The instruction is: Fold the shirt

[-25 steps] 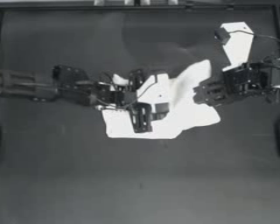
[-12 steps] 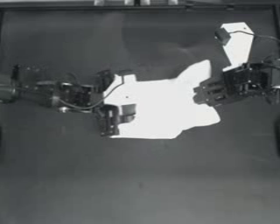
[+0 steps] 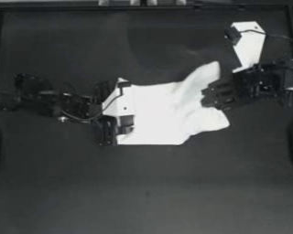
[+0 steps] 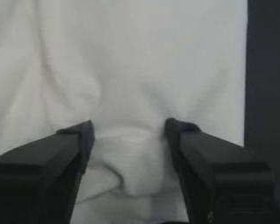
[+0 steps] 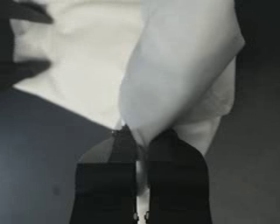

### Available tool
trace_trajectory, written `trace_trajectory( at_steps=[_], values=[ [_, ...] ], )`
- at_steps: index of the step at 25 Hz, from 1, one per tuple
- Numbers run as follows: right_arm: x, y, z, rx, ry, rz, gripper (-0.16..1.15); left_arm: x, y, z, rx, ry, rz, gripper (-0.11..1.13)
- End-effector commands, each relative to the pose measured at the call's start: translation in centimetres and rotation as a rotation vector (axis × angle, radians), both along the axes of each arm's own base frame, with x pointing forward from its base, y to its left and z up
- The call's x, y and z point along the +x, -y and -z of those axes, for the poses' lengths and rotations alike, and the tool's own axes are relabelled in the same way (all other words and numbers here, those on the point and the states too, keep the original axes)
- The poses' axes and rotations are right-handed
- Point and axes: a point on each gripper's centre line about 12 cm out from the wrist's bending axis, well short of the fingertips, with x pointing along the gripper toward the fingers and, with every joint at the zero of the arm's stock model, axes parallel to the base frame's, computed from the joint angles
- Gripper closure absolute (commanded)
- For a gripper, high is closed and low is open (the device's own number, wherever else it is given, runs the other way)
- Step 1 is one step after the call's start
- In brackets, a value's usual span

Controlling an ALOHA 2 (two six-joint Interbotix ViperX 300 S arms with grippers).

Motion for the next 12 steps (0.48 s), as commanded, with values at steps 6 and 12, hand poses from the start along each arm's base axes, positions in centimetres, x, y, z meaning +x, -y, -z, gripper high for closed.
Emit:
trace_trajectory(
  at_steps=[6,12],
  values=[
    [1.7,0.5,-3.4,-0.005,0.018,0.012,0.93,1.8,-0.3,0.6,-0.003,0.063,0.015,0.15],
    [3.6,0.9,-3.4,-0.007,-0.007,-0.004,0.93,3.5,-0.6,1.3,-0.003,0.075,0.019,0.15]
  ],
)
